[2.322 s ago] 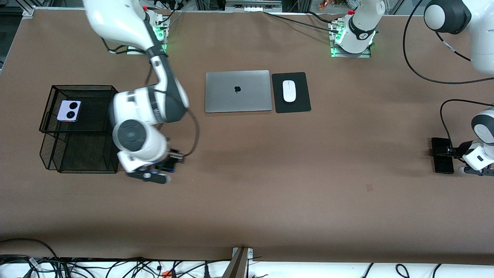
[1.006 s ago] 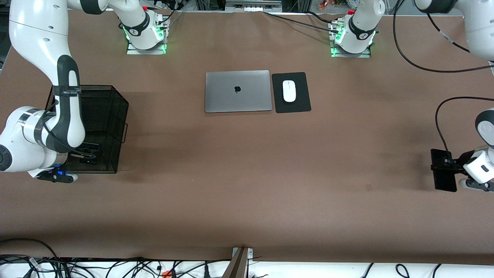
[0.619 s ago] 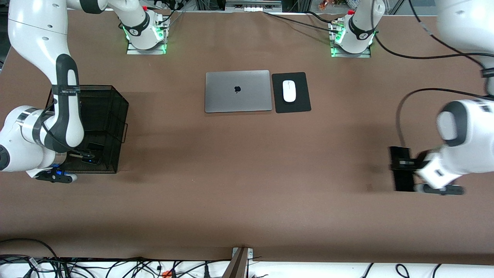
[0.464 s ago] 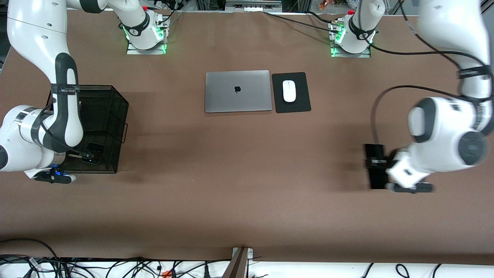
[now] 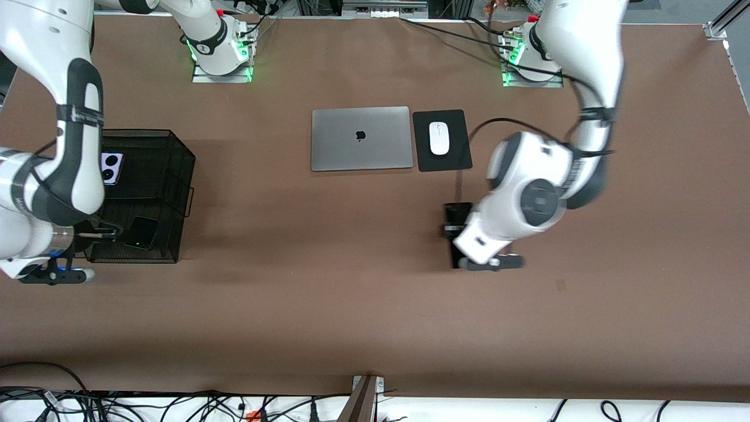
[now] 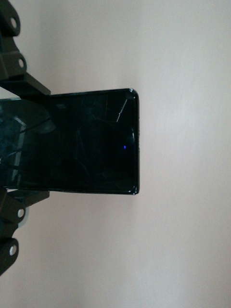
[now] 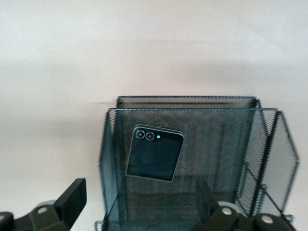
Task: Place phones with both arms
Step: 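Carry the slab phone with the left gripper and set it down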
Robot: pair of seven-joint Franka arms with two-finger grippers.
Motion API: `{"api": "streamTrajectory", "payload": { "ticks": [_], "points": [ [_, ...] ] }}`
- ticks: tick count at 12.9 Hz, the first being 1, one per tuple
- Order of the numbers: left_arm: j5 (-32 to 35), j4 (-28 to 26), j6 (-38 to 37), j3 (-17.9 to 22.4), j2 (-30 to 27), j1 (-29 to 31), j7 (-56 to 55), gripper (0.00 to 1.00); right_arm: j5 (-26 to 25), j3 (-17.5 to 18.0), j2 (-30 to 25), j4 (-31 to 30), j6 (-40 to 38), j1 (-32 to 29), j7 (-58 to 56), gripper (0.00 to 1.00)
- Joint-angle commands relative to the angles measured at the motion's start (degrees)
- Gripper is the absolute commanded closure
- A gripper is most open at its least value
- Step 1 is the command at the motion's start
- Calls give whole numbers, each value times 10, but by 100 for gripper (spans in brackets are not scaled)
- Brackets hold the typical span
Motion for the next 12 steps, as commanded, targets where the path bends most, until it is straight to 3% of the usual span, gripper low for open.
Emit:
{"api": "streamTrajectory", "payload": {
  "ticks": [1, 5, 9, 12],
  "points": [
    [-19, 47, 75, 14, 69, -62, -59, 79, -4, -3, -14, 23, -49, 4, -8, 0],
    [-20, 56, 171, 14, 123, -116, -92, 79, -3, 7, -29, 23, -54, 14, -8, 0],
    [-20, 104, 181, 14, 174, -141, -141, 76, -4, 7, -22, 22, -47, 35, -4, 0],
    [-20, 116, 181, 14, 192, -145, -167, 66, -7, 7, -21, 22, -47, 41, -5, 0]
  ]
}}
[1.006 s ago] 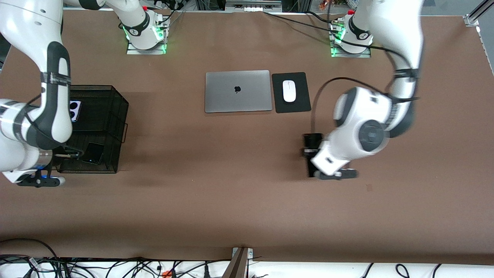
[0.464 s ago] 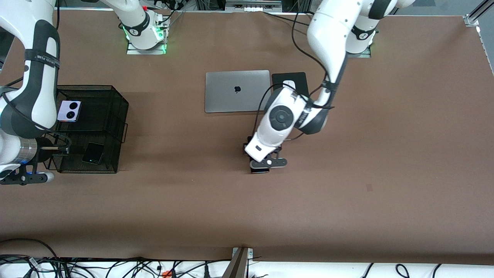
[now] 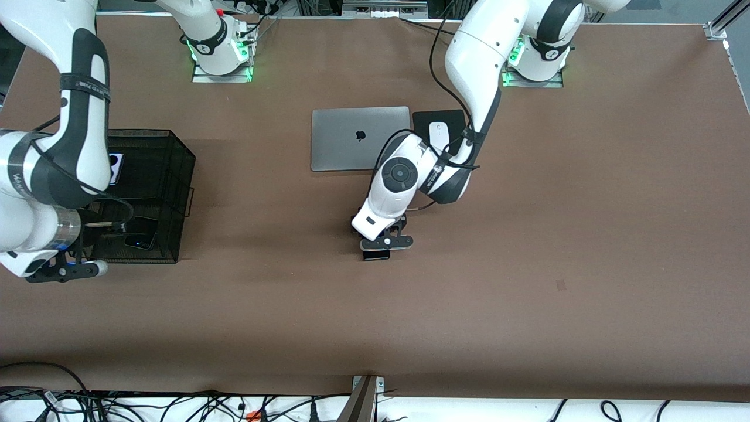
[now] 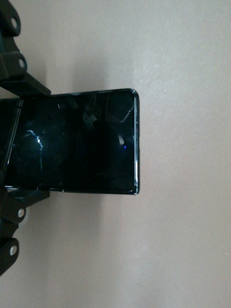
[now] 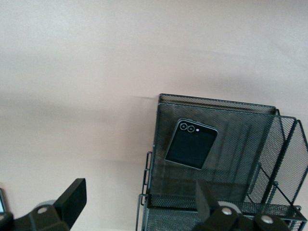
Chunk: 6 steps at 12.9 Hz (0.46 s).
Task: Place phones with both arms
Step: 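Carry the slab phone with the left gripper and set it down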
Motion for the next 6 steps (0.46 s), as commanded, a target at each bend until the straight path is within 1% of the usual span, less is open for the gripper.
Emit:
{"api": "streamTrajectory", "payload": {
  "ticks": [1, 2, 4, 6],
  "points": [
    [-14, 32, -4, 13, 23, -7, -18, 64, -5, 0, -2, -2, -3, 0, -3, 0],
    [-14, 32, -4, 13, 23, -7, -19, 54, -4, 0, -2, -3, -3, 0, -2, 0],
    [-11, 42, -4, 14, 22, -8, -15, 0, -3, 0, -2, -3, -5, 1, -2, 0],
    [-9, 53, -5, 15, 19, -5, -18, 0, -2, 0, -2, -3, -3, 0, -2, 0]
  ]
}}
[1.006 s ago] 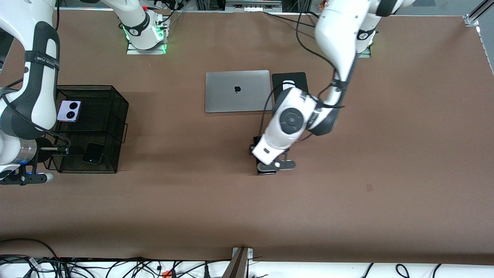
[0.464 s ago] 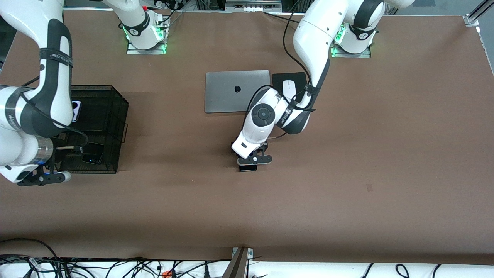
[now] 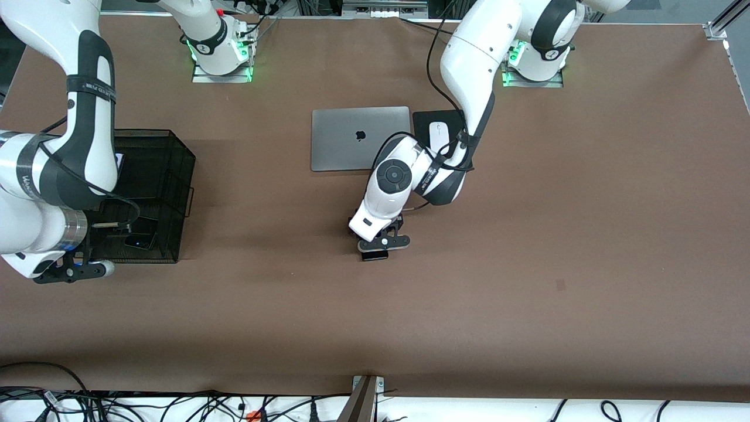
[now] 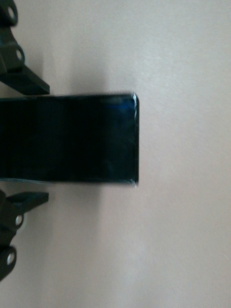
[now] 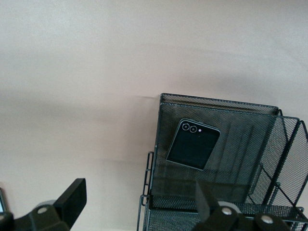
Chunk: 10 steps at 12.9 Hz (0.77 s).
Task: Place phones with both arms
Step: 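Carry the slab phone with the left gripper and set it down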
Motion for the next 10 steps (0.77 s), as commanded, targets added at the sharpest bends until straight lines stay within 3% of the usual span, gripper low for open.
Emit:
{"api": "streamTrajectory", "payload": {
  "ticks": [1, 3, 6, 10],
  "points": [
    [-9, 30, -8, 13, 2, -2, -4, 0, -1, 0, -5, -4, -4, 0, -2, 0],
    [-7, 30, -14, 17, -8, 4, -3, 0, 0, 0, -5, -3, -7, 6, -1, 0],
    [-2, 19, -56, 20, -71, 67, 2, 0, -2, 0, -5, -3, -6, 24, -2, 0],
    [80, 18, -149, 22, -165, 158, 74, 0, 20, 0, -5, -2, -8, 31, -3, 0]
  ]
}}
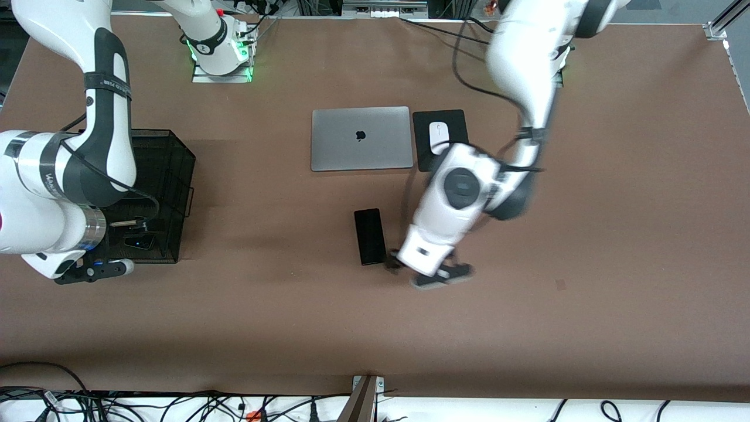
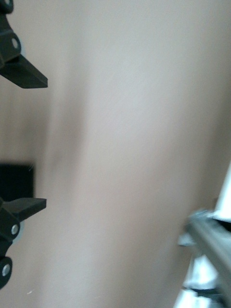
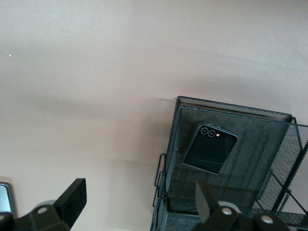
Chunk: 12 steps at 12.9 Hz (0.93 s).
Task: Place phones with both arms
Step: 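Carry the slab phone with the left gripper and set it down, then grasp the slab phone with the right gripper while the left gripper withdraws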
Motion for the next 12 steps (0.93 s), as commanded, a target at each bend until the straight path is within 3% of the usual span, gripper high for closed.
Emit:
{"api": "streamTrajectory", "payload": {
  "ticks": [1, 2, 4, 8, 10, 12],
  "points": [
    [44, -25, -83, -9, -76, 56, 65, 0, 21, -1, -5, -2, -8, 13, -2, 0],
    [64, -47, -138, -10, -106, 74, 135, 0, 23, 0, -5, -3, -8, 17, 5, 0],
    [72, -85, -157, -10, -148, 118, 245, 0, 24, 1, -4, -3, -7, 34, 31, 0],
    [72, -92, -214, -10, -206, 206, 369, 0, 23, 19, 5, -4, 13, 95, 145, 0],
    [73, -110, -254, -10, -236, 251, 452, 0, 32, 50, 21, -4, 67, 115, 195, 0],
    [72, -151, -259, -10, -267, 268, 497, 0, 93, 90, 55, -4, 162, 115, 271, 0]
  ]
}}
